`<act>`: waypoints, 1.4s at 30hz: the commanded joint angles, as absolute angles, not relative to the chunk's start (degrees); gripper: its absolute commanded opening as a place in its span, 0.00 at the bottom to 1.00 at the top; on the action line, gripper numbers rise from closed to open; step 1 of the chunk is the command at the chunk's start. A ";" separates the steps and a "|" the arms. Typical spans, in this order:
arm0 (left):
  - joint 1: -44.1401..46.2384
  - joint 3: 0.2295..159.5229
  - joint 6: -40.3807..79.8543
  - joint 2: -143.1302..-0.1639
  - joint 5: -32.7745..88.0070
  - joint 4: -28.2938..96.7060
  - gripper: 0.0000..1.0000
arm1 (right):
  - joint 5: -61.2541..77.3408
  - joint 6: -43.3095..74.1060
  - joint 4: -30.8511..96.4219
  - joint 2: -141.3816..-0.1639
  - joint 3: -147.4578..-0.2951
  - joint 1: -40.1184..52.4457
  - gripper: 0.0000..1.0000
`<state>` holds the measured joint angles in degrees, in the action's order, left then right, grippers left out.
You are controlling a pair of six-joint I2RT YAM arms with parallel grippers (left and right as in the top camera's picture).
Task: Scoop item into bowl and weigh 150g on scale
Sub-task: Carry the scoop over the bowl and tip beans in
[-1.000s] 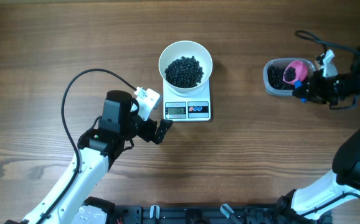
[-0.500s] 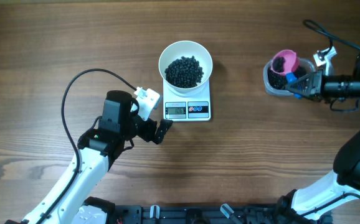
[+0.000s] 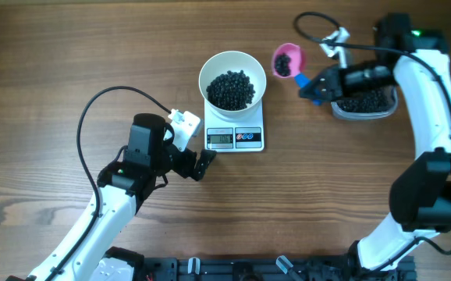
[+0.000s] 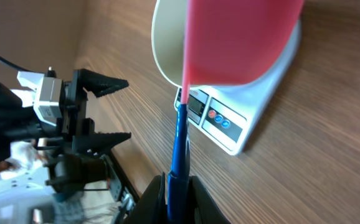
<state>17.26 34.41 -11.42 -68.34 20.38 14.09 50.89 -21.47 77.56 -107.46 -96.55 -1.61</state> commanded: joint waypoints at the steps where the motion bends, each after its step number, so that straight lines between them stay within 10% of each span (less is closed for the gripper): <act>1: 17.47 34.28 -11.09 -68.31 20.05 14.00 1.00 | 43.09 -16.12 77.62 -108.09 -102.13 4.99 0.04; 24: 17.47 34.28 -11.11 -68.31 20.05 14.00 1.00 | -26.55 0.91 67.66 -108.12 -105.38 39.46 0.04; 34: 17.47 34.28 -11.09 -68.31 20.05 14.00 1.00 | -15.31 -1.98 67.94 -106.32 -105.38 35.59 0.04; 42: 17.47 34.28 -11.09 -68.31 20.05 14.00 1.00 | -5.98 -3.07 75.42 -97.62 -105.38 13.19 0.04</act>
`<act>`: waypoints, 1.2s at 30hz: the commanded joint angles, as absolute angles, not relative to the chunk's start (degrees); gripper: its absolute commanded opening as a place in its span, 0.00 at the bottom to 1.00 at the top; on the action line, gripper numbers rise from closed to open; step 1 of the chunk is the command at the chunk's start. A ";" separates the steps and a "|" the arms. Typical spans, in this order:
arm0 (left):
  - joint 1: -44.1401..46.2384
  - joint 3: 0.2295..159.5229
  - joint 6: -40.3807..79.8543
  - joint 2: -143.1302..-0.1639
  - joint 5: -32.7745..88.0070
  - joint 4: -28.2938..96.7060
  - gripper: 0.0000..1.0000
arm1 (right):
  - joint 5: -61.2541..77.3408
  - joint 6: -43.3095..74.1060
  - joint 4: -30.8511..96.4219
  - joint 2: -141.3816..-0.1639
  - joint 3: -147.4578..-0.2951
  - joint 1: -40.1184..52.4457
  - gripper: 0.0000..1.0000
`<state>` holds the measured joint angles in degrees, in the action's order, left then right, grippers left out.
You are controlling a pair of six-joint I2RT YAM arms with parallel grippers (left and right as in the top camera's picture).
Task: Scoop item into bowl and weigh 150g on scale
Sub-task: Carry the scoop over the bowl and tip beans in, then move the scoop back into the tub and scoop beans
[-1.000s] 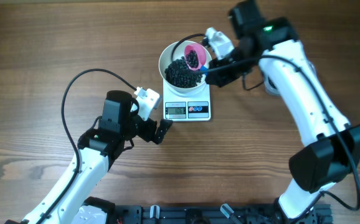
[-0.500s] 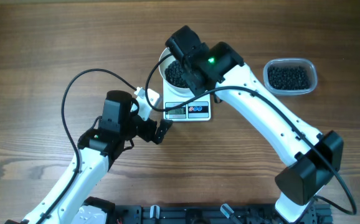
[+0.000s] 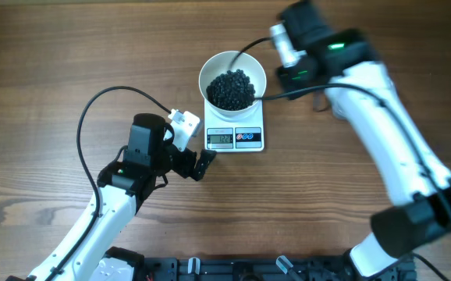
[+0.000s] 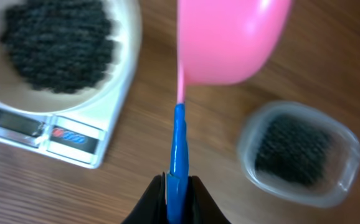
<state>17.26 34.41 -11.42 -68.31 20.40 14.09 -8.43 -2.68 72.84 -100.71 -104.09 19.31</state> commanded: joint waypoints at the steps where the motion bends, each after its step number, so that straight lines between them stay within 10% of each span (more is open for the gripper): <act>1: 17.47 34.28 -11.09 -68.31 20.05 14.00 1.00 | -5.98 -2.96 77.41 -97.62 -105.36 10.33 0.04; 9: 17.47 34.28 -11.09 -68.31 20.05 14.00 1.00 | -2.44 -0.01 81.12 -98.04 -97.54 -4.58 0.04; 36: 17.47 34.28 -11.09 -68.31 20.05 14.00 1.00 | 2.42 -1.10 65.17 -98.04 -79.00 -4.64 0.04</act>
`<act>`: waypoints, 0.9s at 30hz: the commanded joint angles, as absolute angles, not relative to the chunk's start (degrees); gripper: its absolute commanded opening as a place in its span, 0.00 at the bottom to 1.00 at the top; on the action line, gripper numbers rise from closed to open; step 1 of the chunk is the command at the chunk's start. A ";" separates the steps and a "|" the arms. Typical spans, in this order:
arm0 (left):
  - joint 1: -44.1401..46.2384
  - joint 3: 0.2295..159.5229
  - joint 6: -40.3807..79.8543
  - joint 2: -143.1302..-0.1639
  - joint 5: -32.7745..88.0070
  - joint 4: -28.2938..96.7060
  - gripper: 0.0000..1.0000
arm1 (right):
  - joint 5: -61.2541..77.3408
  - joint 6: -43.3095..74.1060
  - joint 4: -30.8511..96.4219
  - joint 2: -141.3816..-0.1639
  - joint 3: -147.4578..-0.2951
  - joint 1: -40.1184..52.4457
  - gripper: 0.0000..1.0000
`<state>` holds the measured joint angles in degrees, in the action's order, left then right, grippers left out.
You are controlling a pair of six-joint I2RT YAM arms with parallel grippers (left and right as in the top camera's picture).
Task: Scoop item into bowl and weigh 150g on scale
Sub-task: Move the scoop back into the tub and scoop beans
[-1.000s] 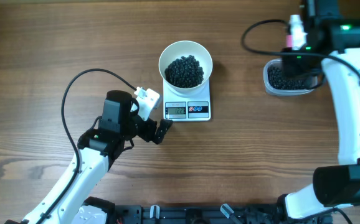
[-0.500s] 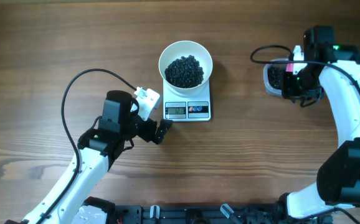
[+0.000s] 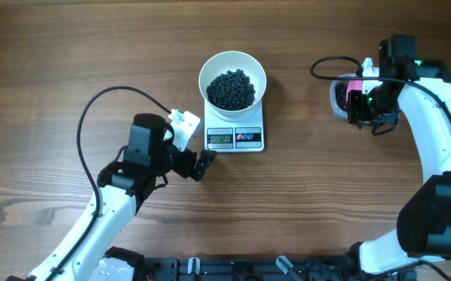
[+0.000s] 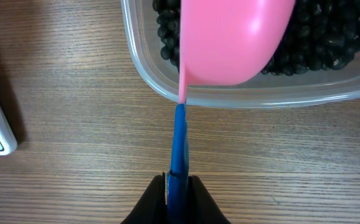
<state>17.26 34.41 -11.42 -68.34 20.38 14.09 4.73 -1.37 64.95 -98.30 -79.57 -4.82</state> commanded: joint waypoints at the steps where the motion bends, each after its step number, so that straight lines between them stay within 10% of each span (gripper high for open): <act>1: 17.47 34.28 -11.11 -68.31 20.05 14.00 1.00 | 0.91 -0.84 65.12 -98.04 -79.00 -4.71 0.04; 27: 17.47 34.28 -11.09 -68.31 20.05 14.00 1.00 | 0.60 -7.84 63.29 -105.56 -79.00 -6.76 0.04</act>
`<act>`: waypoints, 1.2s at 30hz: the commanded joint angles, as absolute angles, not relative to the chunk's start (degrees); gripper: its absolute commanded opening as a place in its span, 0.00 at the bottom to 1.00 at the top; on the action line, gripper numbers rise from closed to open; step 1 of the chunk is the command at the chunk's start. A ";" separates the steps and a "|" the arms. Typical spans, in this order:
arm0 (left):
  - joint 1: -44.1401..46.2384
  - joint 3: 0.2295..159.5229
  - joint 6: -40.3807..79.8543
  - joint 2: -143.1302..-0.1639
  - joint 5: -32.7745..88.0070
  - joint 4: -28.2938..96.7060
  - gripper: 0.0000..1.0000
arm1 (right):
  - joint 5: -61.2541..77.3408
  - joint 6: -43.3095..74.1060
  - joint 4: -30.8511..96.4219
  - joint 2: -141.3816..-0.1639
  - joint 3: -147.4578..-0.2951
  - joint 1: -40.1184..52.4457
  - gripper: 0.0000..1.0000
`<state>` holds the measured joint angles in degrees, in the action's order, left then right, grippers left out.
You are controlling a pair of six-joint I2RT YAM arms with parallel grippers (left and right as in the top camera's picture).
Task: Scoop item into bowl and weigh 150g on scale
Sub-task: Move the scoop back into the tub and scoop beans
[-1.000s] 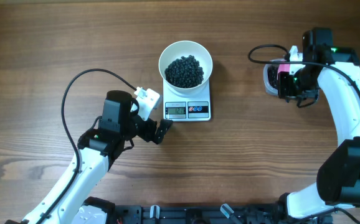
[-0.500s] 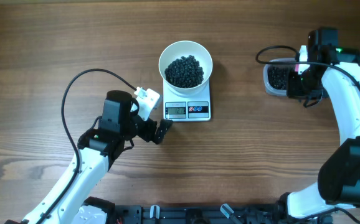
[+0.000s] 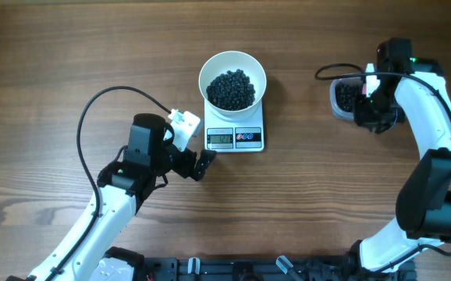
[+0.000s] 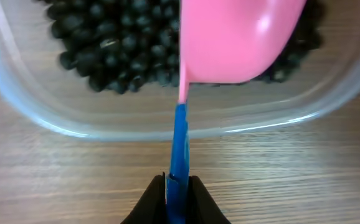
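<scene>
A white bowl [image 3: 232, 79] of black beans sits on the small white scale [image 3: 236, 138], whose display is lit but too small to read. My right gripper [image 4: 179, 180] is shut on the blue handle [image 4: 179, 140] of a pink scoop [image 4: 236, 38]. The scoop's cup hangs over the black beans [image 4: 114, 59] in the clear plastic tub [image 3: 344, 97] at the right; the arm covers most of the tub from overhead. My left gripper [image 3: 207, 163] stands open on the table just left of the scale's front corner, holding nothing.
The left arm's black cable [image 3: 104, 105] loops over the table left of the scale. The right arm's cable [image 3: 336, 72] arches over the tub. Bare wooden table [image 3: 303, 195] lies between the scale and the tub.
My right gripper has come closer to the tub, so the pink scoop now hangs lower over the beans. The left arm, the bowl and the scale stand as before.
First my right gripper held the scoop, with beans in it, between the bowl and the tub. Then the arm reached across beside the bowl on the scale. Then the scoop was back over the tub's near rim, and now it is lower over the beans.
</scene>
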<state>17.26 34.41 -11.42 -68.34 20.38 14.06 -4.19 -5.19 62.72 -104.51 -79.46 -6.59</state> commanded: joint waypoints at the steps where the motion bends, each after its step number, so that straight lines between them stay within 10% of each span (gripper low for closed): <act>1: 17.47 34.28 -11.09 -68.31 20.05 14.00 1.00 | 1.72 -8.93 63.72 -105.56 -79.00 -6.76 0.04; 20: 17.47 34.28 -11.09 -68.31 20.05 14.00 1.00 | 16.64 -14.79 66.24 -105.56 -79.02 -6.92 0.04; 36: 17.47 34.28 -11.09 -68.31 20.05 14.00 1.00 | 37.21 -18.28 66.74 -105.54 -79.05 -24.25 0.04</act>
